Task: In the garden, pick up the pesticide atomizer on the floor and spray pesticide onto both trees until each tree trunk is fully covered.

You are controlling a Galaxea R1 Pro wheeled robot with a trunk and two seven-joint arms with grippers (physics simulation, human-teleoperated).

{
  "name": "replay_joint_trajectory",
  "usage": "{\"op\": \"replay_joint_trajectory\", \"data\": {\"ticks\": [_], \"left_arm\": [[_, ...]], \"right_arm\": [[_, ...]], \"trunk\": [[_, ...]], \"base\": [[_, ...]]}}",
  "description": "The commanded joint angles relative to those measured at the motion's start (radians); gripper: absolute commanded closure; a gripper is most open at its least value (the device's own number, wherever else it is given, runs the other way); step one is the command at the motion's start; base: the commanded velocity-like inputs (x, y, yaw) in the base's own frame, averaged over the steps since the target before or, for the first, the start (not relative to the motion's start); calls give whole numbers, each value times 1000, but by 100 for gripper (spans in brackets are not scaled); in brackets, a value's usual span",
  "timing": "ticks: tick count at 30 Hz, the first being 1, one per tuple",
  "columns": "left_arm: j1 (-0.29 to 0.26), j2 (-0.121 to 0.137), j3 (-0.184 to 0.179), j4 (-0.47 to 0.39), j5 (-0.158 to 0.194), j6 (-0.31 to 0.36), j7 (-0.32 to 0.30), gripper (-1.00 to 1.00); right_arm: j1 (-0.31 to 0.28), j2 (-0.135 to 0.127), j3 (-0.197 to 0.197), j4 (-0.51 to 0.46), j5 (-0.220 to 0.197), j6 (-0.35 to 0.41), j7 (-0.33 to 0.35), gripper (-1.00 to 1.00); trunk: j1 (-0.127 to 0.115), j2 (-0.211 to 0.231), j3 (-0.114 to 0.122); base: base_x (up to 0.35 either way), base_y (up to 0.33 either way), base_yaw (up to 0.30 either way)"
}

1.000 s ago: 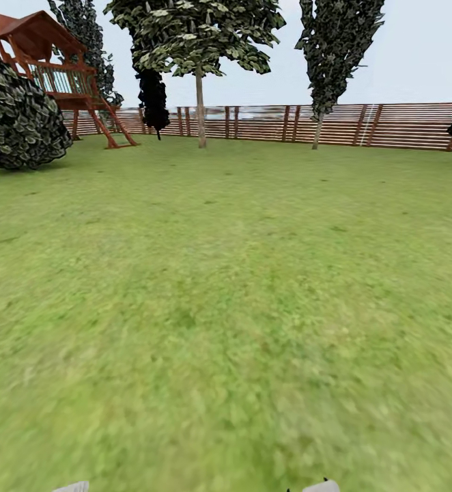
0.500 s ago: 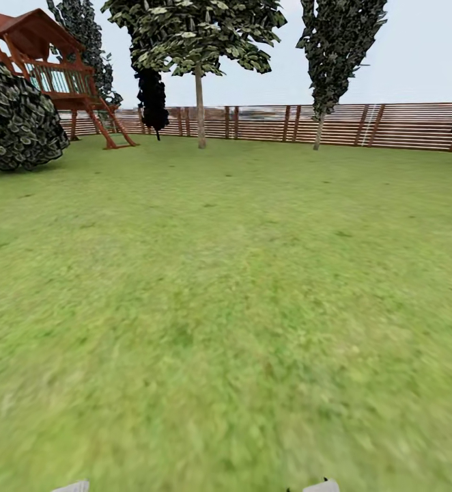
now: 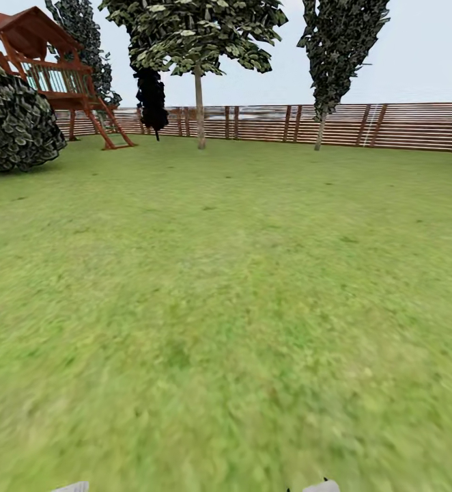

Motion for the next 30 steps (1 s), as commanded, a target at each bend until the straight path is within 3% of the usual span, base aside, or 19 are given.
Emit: {"op": "replay_joint_trajectory", "data": {"ticks": [1,30], "left_arm": [[0,0,0,0,0,0,0,100],[0,0,0,0,0,0,0,100]], "right_arm": [[0,0,0,0,0,0,0,-100],[0,0,0,0,0,0,0,-100]], "trunk": [[0,0,0],[0,0,0]], "base": [[339,0,0],[339,0,0]]}}
